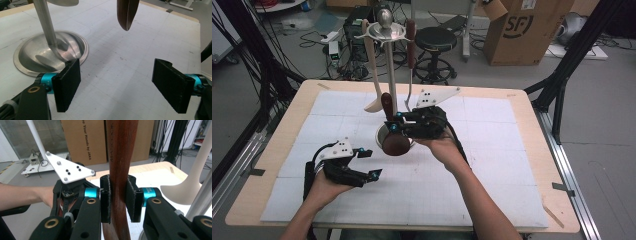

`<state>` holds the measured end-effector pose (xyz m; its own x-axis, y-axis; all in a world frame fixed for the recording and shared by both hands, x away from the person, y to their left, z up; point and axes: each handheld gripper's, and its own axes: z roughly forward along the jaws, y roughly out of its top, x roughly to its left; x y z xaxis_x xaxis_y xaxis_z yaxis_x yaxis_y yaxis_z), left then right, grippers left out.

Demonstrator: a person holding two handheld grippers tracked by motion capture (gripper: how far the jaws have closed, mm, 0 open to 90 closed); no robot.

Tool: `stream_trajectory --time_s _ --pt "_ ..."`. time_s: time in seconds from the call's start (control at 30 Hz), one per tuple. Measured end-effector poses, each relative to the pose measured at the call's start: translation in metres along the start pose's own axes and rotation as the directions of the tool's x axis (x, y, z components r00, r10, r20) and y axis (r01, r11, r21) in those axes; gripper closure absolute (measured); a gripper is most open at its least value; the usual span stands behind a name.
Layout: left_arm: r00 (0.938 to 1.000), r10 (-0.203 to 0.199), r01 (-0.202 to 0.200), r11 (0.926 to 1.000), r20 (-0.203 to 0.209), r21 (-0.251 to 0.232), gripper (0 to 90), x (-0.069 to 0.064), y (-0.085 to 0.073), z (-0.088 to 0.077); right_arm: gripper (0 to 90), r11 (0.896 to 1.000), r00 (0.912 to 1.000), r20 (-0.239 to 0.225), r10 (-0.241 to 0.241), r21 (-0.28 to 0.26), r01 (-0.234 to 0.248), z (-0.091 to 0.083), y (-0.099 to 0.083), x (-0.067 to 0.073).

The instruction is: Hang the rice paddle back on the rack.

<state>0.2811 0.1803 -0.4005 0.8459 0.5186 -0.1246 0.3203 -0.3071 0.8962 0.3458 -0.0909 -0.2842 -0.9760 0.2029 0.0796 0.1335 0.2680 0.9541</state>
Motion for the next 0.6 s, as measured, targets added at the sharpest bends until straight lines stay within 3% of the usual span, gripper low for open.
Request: stream_trajectory --time_s 0.6 --pt "0.9999 -0.007 0.007 1.0000 -0.009 0.000 23.5 0.000 0.000 -0.001 76.8 1.000 1.0000 -0.010 0.000 -0.016 -0.001 0.000 0.014 -0.002"
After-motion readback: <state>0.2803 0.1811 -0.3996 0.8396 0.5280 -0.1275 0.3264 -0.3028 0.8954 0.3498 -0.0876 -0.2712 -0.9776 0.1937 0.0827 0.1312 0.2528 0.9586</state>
